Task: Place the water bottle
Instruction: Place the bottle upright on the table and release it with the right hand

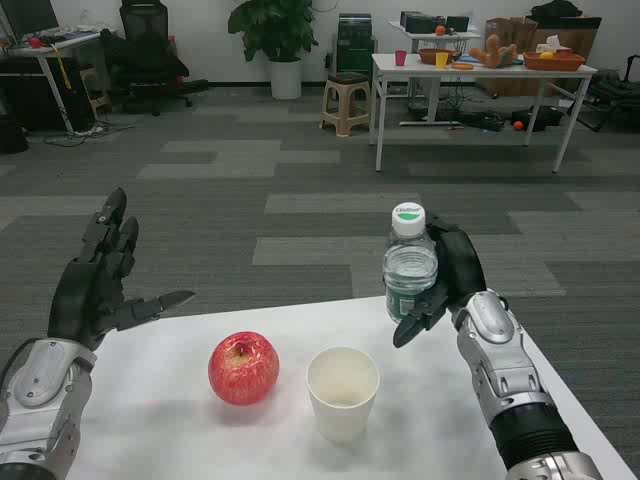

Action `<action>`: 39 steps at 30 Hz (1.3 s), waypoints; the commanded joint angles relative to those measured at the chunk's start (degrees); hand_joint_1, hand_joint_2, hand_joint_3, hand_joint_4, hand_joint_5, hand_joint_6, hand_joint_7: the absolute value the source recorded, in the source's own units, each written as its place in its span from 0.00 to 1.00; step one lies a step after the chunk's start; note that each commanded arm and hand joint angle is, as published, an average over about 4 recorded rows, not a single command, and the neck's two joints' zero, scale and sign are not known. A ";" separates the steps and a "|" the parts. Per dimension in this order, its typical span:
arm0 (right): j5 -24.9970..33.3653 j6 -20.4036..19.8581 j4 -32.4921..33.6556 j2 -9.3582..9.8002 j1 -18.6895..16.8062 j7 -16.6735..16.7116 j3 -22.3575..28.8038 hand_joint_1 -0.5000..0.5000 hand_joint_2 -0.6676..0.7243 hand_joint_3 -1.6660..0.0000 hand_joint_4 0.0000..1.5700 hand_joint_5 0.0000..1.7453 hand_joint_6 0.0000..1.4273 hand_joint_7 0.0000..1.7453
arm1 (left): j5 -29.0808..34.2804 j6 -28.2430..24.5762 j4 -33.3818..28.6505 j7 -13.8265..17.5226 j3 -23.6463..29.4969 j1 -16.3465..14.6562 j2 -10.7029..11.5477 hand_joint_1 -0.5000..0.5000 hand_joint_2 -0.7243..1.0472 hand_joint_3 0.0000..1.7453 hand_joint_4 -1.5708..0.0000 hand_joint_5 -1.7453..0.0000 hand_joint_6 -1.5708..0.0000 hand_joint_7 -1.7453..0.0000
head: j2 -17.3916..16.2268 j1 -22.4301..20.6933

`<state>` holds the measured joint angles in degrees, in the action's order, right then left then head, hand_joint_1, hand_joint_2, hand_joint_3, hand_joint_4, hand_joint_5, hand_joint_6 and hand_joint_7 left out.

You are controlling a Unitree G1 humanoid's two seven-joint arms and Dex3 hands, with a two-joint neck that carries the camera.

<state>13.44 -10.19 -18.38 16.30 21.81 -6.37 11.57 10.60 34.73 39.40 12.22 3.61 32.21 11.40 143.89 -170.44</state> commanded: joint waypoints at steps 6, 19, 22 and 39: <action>8.88 -9.41 -6.21 0.49 2.25 0.22 -4.63 0.92 0.86 0.94 0.89 0.94 0.72 0.96 | 2.23 1.66 -0.55 -0.68 0.19 -0.66 -0.24 0.00 0.75 0.05 1.00 1.00 0.98 1.00 | -1.98 0.55; 9.06 -9.35 -5.70 0.49 1.83 0.22 -4.63 0.92 0.86 0.90 0.89 0.94 0.72 0.96 | 2.25 1.66 -0.81 -0.64 0.17 -1.10 -0.24 0.00 0.73 0.05 1.00 1.00 0.98 1.00 | -2.22 0.64; 8.62 -9.41 -5.62 0.62 1.79 0.09 -4.67 0.92 0.86 0.90 0.89 0.94 0.72 0.96 | 2.27 1.66 -0.81 -0.70 0.21 -1.14 -0.24 0.00 0.73 0.05 1.00 1.00 0.98 1.00 | -3.20 0.85; 7.30 -12.73 -7.13 1.50 -4.69 -2.48 -1.51 0.92 0.86 0.90 0.89 0.94 0.72 0.96 | 2.67 2.10 -0.81 -0.70 1.05 -1.45 -0.30 0.00 0.74 0.05 1.00 1.00 0.98 1.00 | -7.10 3.40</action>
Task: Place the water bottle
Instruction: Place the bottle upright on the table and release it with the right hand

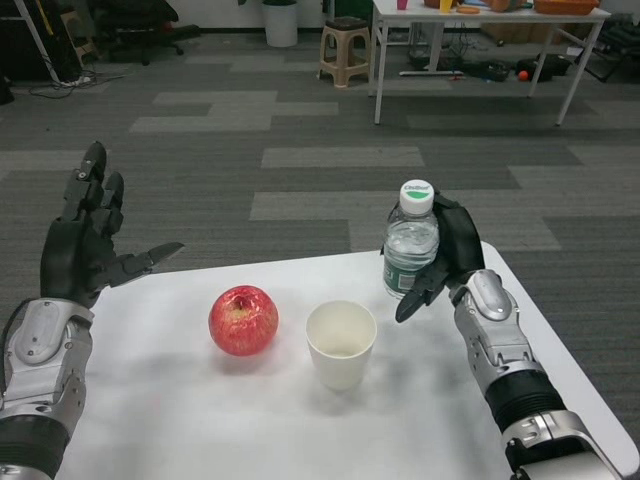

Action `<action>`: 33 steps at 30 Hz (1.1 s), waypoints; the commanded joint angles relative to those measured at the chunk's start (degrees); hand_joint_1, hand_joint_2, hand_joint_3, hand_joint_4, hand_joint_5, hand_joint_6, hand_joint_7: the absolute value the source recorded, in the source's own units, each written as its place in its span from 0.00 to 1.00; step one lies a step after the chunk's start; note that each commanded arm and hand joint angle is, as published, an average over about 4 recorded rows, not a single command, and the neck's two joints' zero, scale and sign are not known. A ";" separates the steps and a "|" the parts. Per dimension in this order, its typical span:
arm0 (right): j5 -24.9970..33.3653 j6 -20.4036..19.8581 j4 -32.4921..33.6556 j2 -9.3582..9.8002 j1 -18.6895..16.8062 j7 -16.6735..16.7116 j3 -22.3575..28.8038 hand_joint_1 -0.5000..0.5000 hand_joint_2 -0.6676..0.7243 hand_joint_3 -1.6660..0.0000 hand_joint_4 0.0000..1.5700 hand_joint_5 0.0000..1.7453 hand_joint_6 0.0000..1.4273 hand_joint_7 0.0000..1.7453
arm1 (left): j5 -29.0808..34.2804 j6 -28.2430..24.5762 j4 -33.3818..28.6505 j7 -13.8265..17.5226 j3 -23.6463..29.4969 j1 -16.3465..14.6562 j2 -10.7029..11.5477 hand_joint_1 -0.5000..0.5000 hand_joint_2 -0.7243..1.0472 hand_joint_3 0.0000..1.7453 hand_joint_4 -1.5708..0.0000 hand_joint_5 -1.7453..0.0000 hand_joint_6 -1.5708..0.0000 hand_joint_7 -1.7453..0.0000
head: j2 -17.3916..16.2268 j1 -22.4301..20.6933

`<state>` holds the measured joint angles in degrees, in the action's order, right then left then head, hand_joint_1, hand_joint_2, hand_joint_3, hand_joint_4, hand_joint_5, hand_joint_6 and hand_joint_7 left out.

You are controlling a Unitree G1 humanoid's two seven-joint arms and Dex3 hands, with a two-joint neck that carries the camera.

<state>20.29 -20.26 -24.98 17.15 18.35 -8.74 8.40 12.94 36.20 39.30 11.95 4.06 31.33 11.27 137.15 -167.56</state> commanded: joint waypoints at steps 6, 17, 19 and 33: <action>0.46 -6.76 -5.03 0.65 -2.92 -1.36 4.12 0.92 0.86 0.90 0.89 0.94 0.73 0.96 | 0.33 0.63 -0.72 -0.43 1.17 -0.22 -0.02 0.00 0.70 0.05 1.00 1.00 0.98 1.00 | -1.53 1.79; -3.63 -11.80 -13.27 0.91 -3.58 -2.86 4.39 0.92 0.86 0.93 0.89 0.94 0.72 0.96 | 0.42 0.81 -0.72 -0.43 1.39 -0.31 -0.11 0.00 0.73 0.05 1.00 1.00 0.98 1.00 | -2.69 2.51; -5.54 -12.28 -13.49 0.76 -3.72 -2.86 4.69 0.92 0.86 0.90 0.89 0.94 0.72 0.96 | 0.42 0.81 -0.72 -0.43 1.39 -0.31 -0.11 0.00 0.74 0.05 1.00 1.00 0.98 1.00 | -2.84 2.64; -16.38 -6.15 -2.88 -0.98 -8.75 -2.86 7.22 0.92 0.86 0.90 0.89 0.94 0.71 0.96 | 0.42 0.81 -0.37 -0.43 1.30 -0.31 -0.11 0.00 0.71 0.04 1.00 1.00 0.98 1.00 | -5.76 4.12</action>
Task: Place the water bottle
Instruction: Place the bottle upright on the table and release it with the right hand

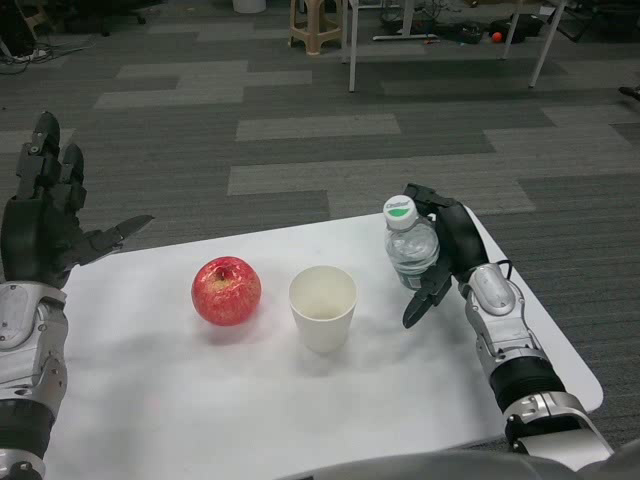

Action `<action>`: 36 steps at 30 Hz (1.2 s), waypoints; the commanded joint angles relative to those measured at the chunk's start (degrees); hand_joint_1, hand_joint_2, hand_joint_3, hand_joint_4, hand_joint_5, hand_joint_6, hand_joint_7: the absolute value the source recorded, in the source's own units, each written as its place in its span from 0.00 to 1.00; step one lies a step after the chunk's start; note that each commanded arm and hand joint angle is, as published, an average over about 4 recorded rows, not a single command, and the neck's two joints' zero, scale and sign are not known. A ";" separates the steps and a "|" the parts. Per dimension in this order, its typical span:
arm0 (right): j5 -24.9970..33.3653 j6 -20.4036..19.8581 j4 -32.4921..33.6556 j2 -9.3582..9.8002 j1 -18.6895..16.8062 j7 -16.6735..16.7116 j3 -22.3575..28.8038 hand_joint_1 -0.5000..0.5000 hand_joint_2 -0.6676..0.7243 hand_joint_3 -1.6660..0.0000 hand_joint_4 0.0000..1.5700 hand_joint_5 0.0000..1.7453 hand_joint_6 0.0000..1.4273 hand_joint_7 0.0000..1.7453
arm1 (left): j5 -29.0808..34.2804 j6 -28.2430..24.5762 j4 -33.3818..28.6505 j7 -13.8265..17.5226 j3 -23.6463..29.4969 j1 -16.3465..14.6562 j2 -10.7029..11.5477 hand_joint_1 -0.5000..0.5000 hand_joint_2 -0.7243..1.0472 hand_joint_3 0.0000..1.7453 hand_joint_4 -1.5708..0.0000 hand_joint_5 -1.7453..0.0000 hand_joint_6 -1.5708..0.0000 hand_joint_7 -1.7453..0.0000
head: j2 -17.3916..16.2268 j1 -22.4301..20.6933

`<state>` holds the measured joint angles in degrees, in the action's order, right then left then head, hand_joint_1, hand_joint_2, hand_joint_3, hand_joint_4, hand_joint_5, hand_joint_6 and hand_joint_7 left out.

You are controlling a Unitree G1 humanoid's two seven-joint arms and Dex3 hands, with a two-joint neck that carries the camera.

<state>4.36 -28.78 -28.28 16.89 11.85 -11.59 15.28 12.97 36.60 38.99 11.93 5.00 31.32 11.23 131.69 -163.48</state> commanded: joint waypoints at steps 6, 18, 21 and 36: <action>2.01 3.82 0.02 -0.90 -3.32 -0.01 0.15 0.92 0.86 0.90 0.89 0.94 0.72 0.96 | 0.39 0.41 0.03 -0.50 0.36 -0.29 -0.07 0.00 0.73 0.05 1.00 1.00 0.98 1.00 | -1.27 0.08; 9.88 3.20 -8.26 -0.79 -3.32 -1.71 -3.17 0.92 0.86 0.90 0.91 0.94 0.74 0.96 | 0.39 0.41 0.36 -0.50 0.28 -0.09 0.02 0.00 0.70 0.05 1.00 1.00 0.98 1.00 | -2.16 0.75; 9.88 3.18 -9.82 -0.72 -3.32 -2.01 -4.38 0.92 0.86 0.90 0.91 0.94 0.74 0.96 | 0.39 0.41 0.41 -0.50 0.26 -0.03 0.02 0.00 0.70 0.04 1.00 1.00 0.98 1.00 | -2.21 0.85; 9.53 1.09 -15.23 -1.07 -3.24 -2.56 -9.48 0.92 0.86 0.90 0.93 0.94 0.74 0.96 | 0.39 0.41 0.47 -0.50 0.01 -0.07 -0.07 0.00 0.73 0.03 1.00 1.00 0.98 1.00 | -2.70 1.01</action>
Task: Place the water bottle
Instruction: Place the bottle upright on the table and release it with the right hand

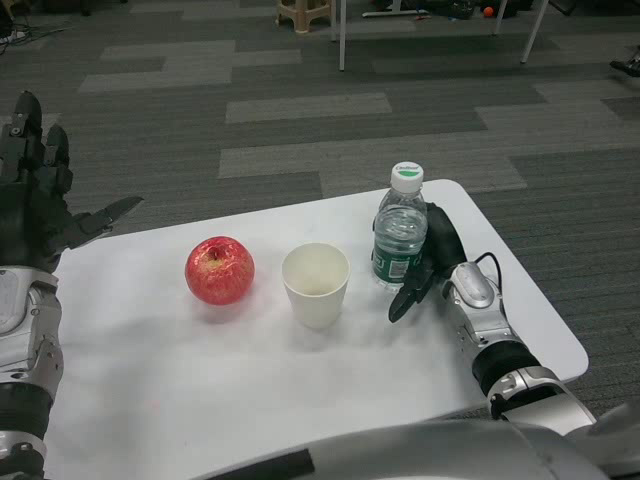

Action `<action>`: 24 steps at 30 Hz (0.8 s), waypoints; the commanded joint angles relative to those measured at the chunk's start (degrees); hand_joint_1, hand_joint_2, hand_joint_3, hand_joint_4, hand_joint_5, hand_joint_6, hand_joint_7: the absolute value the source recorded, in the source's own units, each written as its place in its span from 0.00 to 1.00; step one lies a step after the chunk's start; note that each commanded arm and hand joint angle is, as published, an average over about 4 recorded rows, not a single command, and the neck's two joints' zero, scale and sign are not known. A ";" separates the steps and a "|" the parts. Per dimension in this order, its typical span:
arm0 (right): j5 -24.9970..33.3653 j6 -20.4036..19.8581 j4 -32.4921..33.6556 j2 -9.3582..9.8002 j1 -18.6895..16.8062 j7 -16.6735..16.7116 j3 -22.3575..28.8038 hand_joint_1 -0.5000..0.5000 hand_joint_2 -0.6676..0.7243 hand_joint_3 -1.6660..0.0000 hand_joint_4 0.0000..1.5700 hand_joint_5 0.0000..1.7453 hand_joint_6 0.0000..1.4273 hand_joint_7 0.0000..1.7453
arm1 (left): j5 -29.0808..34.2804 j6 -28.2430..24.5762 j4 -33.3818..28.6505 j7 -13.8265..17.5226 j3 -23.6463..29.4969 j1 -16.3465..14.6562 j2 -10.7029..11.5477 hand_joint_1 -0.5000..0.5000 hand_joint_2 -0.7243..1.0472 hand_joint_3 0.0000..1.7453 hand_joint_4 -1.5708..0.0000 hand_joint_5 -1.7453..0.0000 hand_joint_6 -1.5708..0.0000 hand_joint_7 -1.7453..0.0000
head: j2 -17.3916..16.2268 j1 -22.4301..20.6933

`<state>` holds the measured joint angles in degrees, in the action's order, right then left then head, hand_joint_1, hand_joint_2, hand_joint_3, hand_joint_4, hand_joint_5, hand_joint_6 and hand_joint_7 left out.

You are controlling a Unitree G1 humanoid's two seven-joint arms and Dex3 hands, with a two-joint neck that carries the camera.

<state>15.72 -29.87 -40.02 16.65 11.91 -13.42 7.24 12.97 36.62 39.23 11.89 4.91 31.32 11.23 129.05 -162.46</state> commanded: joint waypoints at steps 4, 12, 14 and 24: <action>-1.83 1.17 -3.49 -0.82 -3.38 -0.73 -1.31 0.92 0.86 0.90 0.93 0.94 0.74 0.96 | 0.39 0.38 0.15 -0.46 0.10 -0.34 -0.07 0.00 0.73 0.05 1.00 1.00 0.98 1.00 | 0.05 -0.07; -1.63 0.01 -2.83 -0.80 -3.40 -0.73 -0.67 0.92 0.89 0.90 0.89 0.94 0.67 0.94 | 0.46 0.49 -0.18 -0.46 0.06 -0.62 -0.07 0.00 0.70 0.05 1.00 1.00 0.98 1.00 | 0.88 -0.09; -1.59 -0.10 -2.58 -0.76 -3.45 -0.73 -0.54 0.90 0.91 0.90 0.85 0.92 0.59 0.92 | 0.50 0.53 -0.23 -0.46 0.08 -0.67 -0.07 0.00 0.70 0.05 1.00 1.00 0.98 1.00 | 1.05 -0.06; -1.66 -0.67 -2.56 -0.78 -3.82 -0.73 0.14 0.46 0.95 0.99 0.72 0.89 0.42 0.88 | 0.70 0.60 -0.29 -0.46 -0.03 -0.78 -0.03 0.00 0.70 0.05 1.00 1.00 0.98 1.00 | 0.91 0.08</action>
<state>15.64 -32.75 -40.61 16.30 10.86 -13.86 7.83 13.02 36.63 39.23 11.89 4.80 31.27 11.24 129.98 -162.39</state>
